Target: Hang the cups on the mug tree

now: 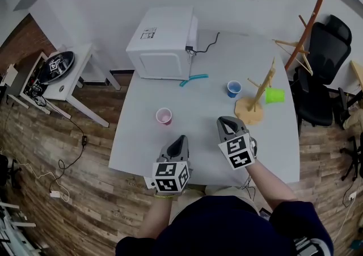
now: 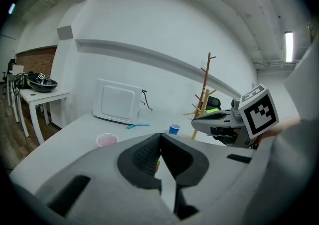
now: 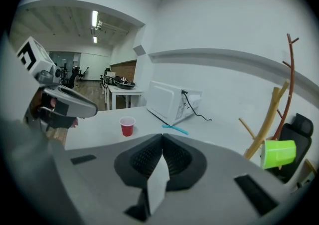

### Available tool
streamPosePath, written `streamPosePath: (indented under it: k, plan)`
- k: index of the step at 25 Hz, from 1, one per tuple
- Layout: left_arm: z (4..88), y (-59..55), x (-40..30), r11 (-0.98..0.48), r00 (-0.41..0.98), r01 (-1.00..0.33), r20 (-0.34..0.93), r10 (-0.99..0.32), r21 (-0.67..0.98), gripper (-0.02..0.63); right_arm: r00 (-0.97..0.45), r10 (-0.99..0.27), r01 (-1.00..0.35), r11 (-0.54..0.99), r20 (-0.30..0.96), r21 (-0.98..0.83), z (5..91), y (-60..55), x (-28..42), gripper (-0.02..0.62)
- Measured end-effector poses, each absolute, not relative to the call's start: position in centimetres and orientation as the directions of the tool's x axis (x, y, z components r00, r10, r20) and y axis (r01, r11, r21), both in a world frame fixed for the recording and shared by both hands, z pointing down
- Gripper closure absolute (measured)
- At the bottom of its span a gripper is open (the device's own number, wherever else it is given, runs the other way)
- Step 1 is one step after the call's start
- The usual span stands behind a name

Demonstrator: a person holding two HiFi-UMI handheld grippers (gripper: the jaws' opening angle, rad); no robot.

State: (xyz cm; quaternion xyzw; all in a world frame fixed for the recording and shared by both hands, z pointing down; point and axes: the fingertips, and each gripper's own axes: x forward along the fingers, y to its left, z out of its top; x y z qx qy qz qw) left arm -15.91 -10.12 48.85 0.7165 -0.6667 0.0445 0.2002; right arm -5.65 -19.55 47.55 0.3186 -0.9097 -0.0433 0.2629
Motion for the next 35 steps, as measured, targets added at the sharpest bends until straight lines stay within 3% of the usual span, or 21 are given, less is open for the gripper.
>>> streamPosePath:
  k: [16, 35]
  plan:
    - [49.7, -6.1, -20.9, 0.097, -0.014, -0.971, 0.351, -0.936, 0.219, 0.586, -0.753, -0.431, -0.464, 0.884, 0.496, 0.063, 51.5, -14.6, -13.6, 0.563]
    - [51.3, -2.7, -25.4, 0.187, -0.088, -0.954, 0.38, -0.921, 0.233, 0.586, -0.768, -0.343, -0.409, 0.912, 0.54, -0.002, 55.3, -14.0, -20.4, 0.561]
